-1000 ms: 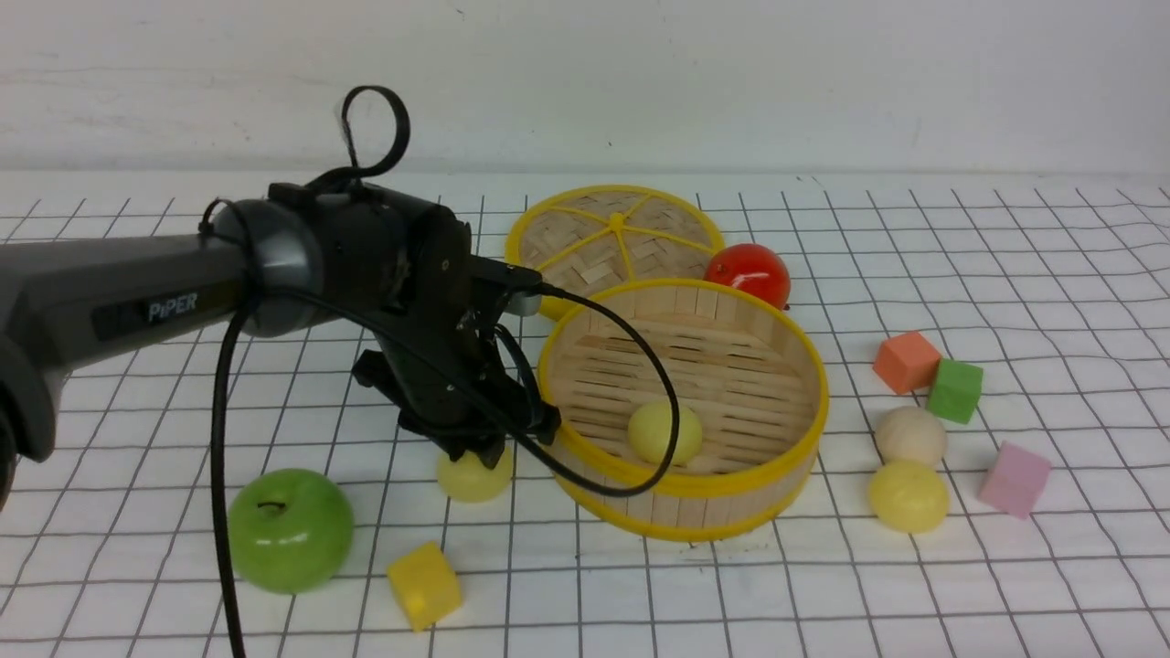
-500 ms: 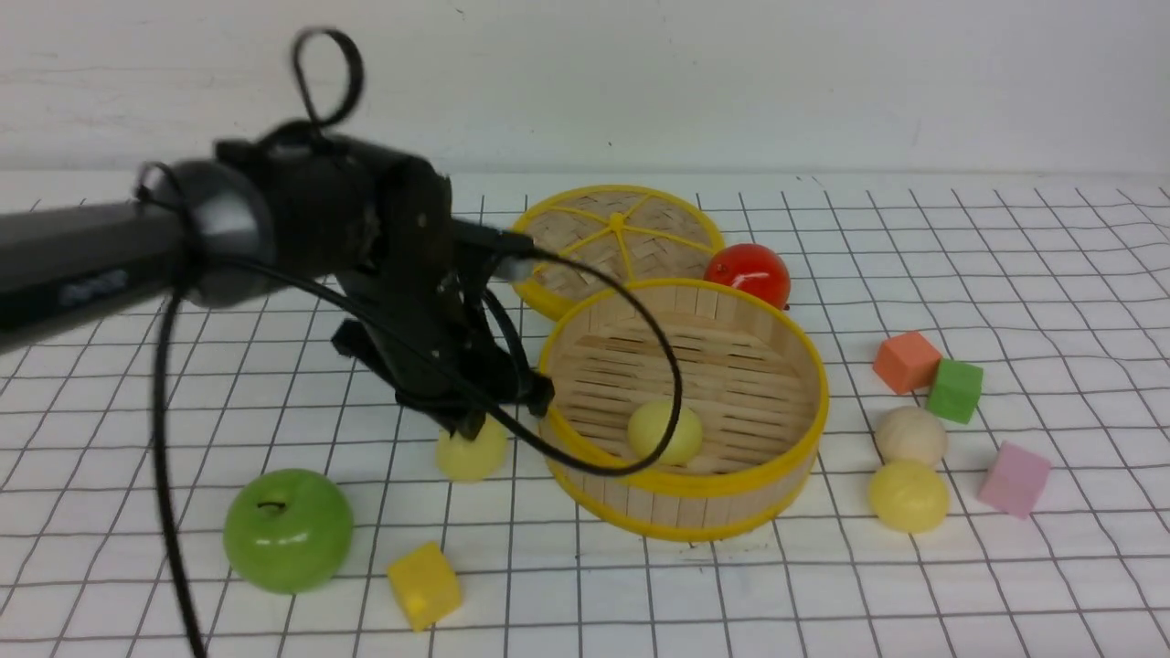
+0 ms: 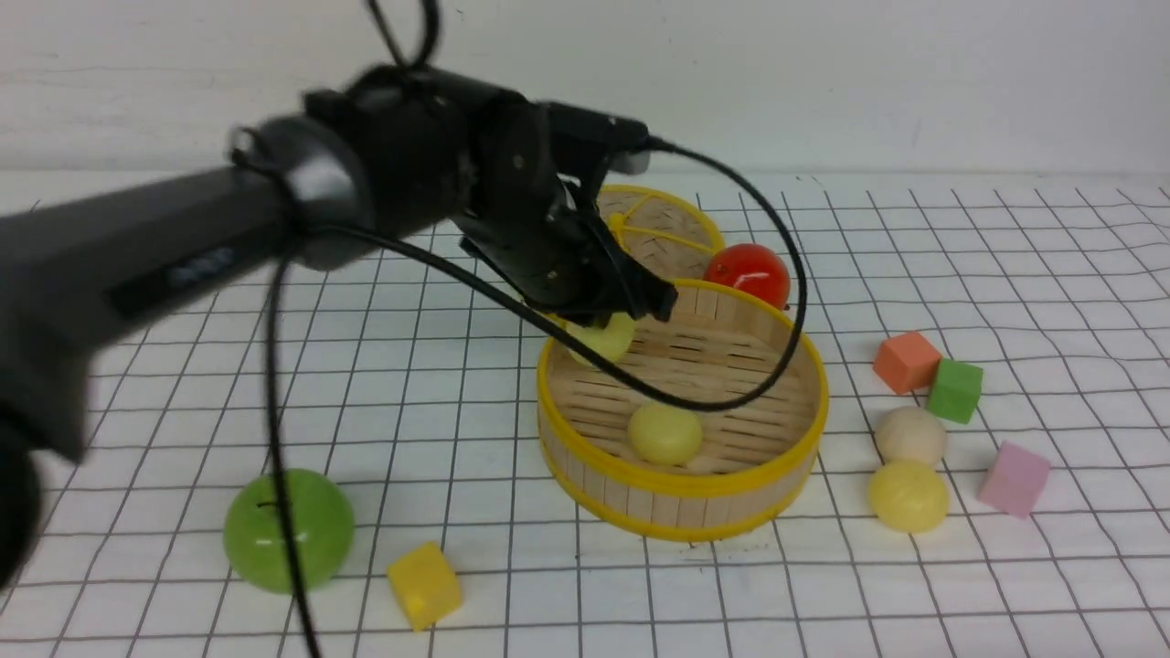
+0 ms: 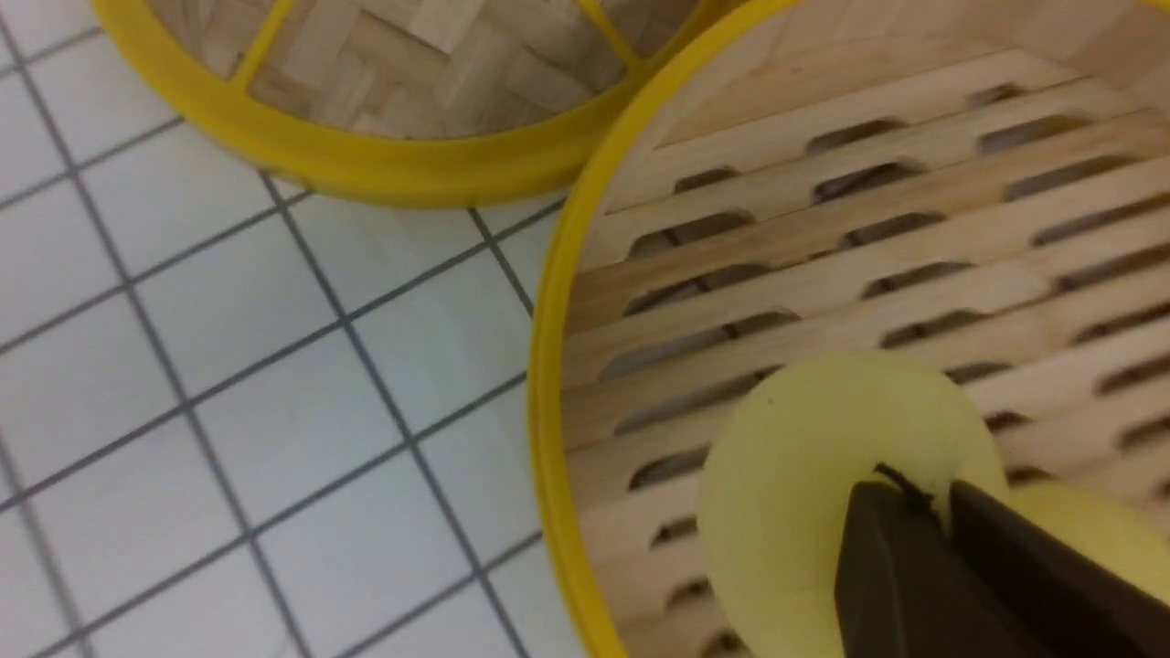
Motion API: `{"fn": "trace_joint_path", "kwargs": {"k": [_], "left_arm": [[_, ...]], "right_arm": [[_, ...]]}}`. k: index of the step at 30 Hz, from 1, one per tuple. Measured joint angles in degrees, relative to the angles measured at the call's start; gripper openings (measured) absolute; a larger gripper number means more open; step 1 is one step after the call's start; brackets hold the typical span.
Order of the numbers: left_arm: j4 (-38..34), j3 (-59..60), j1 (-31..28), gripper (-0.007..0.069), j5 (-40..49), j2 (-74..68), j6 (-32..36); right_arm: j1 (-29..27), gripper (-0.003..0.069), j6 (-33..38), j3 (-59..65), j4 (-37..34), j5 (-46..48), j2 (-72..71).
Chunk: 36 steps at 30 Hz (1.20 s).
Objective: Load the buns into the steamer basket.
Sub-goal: Use the left arm to put the steamed stuffed bun into the steamer, then use the right arm to grab a steamed stuffed bun
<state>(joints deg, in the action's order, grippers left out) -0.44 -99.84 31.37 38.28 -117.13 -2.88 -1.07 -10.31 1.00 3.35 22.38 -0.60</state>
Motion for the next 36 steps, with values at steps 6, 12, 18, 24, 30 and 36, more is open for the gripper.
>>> {"fn": "trace_joint_path", "kwargs": {"k": [6, 12, 18, 24, 30, 36], "left_arm": [[1.6, -4.7, 0.0, 0.0190, 0.2, -8.1, -0.1], [0.8, -6.1, 0.2, 0.0434, 5.6, -5.2, -1.5], [-2.1, -1.1, 2.5, 0.0318, 8.1, 11.9, -1.3], [-3.6, 16.9, 5.3, 0.0002, -0.3, 31.6, -0.4], [-7.4, 45.6, 6.7, -0.0013, -16.9, 59.1, -0.4], [-9.5, 67.2, 6.8, -0.0013, -26.7, 79.7, -0.4]], "right_arm": [[0.0, 0.0239, 0.0, 0.0, 0.0, 0.0, 0.0], [0.0, 0.0239, 0.0, 0.0, 0.0, 0.0, 0.0], [0.0, 0.0239, 0.0, 0.0, 0.0, 0.0, 0.0], [0.0, 0.0239, 0.0, 0.0, 0.0, 0.0, 0.0], [0.0, 0.0239, 0.0, 0.0, 0.1, -0.2, 0.0], [0.0, 0.0239, -5.8, 0.6, -9.4, -7.3, 0.0]]}}
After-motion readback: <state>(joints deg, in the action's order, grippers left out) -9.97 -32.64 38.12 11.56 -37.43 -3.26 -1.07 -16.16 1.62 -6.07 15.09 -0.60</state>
